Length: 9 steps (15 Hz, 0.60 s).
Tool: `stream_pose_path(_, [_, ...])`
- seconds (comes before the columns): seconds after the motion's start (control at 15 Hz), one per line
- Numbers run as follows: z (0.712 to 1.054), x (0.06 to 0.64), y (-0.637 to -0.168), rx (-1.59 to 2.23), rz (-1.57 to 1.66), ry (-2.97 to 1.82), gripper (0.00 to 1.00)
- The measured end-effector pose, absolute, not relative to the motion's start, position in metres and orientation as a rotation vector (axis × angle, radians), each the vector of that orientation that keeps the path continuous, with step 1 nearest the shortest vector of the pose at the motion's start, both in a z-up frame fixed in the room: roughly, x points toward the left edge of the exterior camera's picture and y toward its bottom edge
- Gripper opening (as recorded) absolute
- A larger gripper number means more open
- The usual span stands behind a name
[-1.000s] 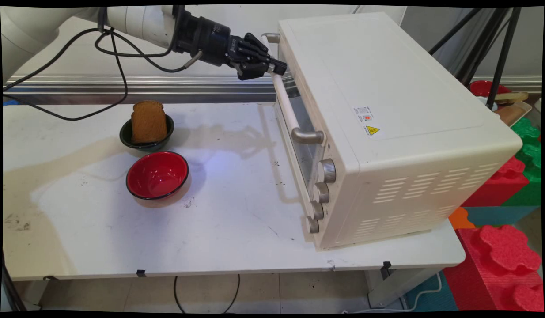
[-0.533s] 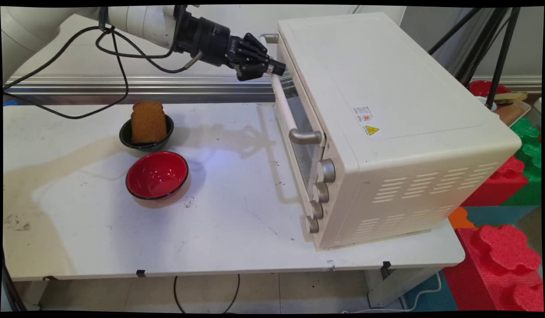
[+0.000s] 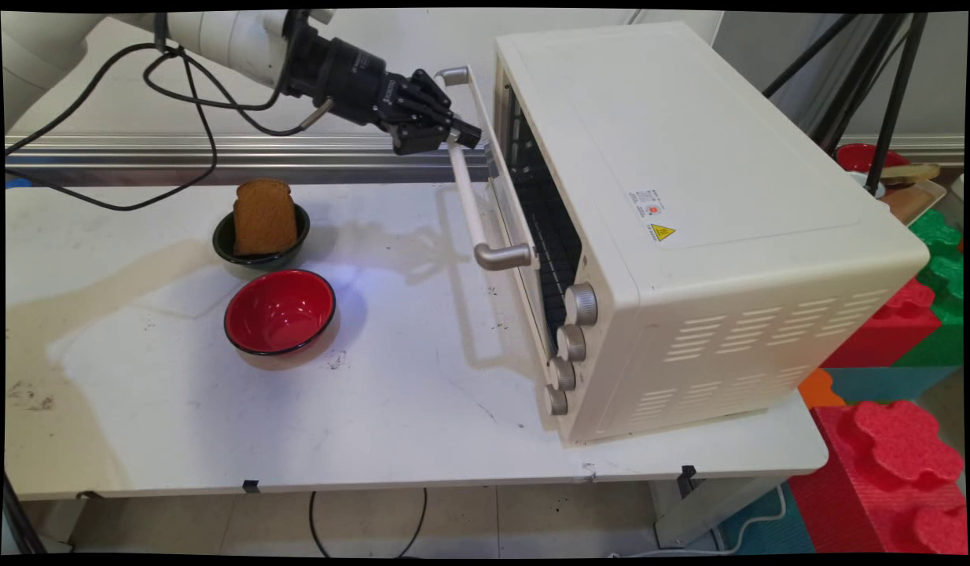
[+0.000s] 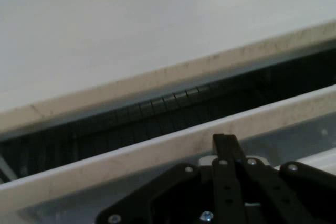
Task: Open the oven
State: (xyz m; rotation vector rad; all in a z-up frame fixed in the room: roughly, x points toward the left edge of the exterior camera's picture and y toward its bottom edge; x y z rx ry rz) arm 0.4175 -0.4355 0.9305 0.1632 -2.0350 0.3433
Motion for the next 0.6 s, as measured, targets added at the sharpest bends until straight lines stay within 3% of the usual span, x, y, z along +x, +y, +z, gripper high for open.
stream_pose_path(0.6, [0.917,0.459,-0.419,0.140,0.295,-2.137,0.00])
